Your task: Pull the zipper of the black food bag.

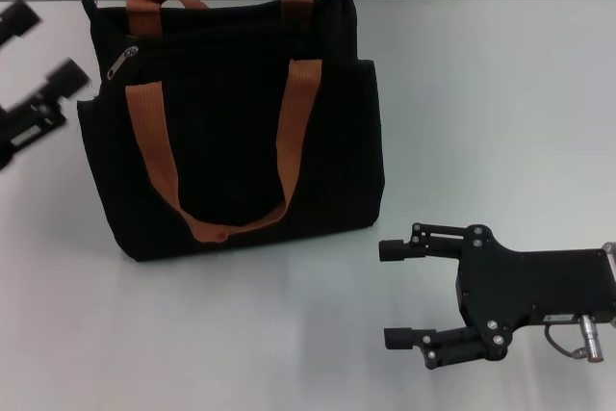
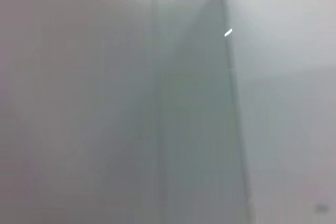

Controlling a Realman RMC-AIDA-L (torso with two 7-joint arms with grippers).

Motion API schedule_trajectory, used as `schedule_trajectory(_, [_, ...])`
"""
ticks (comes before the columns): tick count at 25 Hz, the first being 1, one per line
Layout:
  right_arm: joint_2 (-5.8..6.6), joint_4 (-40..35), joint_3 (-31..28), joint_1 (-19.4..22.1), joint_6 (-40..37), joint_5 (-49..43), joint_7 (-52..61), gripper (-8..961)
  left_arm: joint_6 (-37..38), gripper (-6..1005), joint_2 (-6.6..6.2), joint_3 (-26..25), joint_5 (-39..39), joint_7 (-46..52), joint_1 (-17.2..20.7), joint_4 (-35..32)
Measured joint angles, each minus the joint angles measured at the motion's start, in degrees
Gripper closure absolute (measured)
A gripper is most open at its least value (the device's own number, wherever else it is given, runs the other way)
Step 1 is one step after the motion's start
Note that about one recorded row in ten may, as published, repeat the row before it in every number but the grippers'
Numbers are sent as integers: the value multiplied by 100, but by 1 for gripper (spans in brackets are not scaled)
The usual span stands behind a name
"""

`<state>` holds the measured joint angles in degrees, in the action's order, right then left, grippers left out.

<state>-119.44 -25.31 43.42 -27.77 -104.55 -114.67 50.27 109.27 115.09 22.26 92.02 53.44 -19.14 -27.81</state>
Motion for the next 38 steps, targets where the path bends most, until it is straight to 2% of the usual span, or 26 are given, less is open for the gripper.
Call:
schedule_trajectory(1, [0,0,0,0,0,0,0,138,0,222,0,0,0,0,0,0])
schedule_trajectory(2, [0,0,0,8,-7,1,0,138,-108,224,-66,8,30,41,0,-16])
schedule_trajectory(3, [0,0,0,13,-12,2,0,139,-340,225,-208,46,137,161,-5,-55])
schedule_trajectory(6, [7,0,-7,10,-17,4,0,139,-727,229,-477,103,547,440,-53,-168])
schedule_trajectory(8, [7,-2,-8,-9,-18,6,12,139,-898,232,-583,111,933,576,-111,-277])
schedule_trajectory(10, [8,-15,-9,-17,-20,7,21,140,-974,234,-617,111,1237,637,-169,-355])
schedule_trajectory(12, [9,-30,-9,-24,-21,9,29,140,-1025,237,-594,111,1612,653,-268,-410])
schedule_trajectory(15, [9,-32,-9,-45,-22,46,41,140,-1267,241,-479,115,1874,599,-390,-440])
schedule_trajectory(21, [9,-27,-9,-53,-22,74,45,141,-1997,250,-230,343,2078,441,-652,-470])
schedule_trajectory(22, [9,-27,-9,-53,-22,76,45,141,-1997,251,-230,343,2078,441,-652,-470])
schedule_trajectory(23, [9,-27,-9,-55,-22,77,46,142,-2103,252,-161,347,2075,352,-742,-471])
schedule_trajectory(25, [9,-24,-9,-62,-22,79,47,142,-2157,255,-125,319,2061,268,-766,-471])
schedule_trajectory(30, [9,-16,-9,-78,-22,138,50,143,-2253,262,-9,203,1784,-200,-724,-477])
schedule_trajectory(36, [9,-7,-12,-107,-8,156,59,143,-2164,270,18,199,1384,-506,-612,-446])
schedule_trajectory(37, [9,-7,-12,-107,-8,156,59,144,-2071,327,61,208,898,-803,-458,-432])
schedule_trajectory(38, [9,-4,-14,-126,-3,156,63,144,-2070,385,67,217,869,-830,-447,-431])
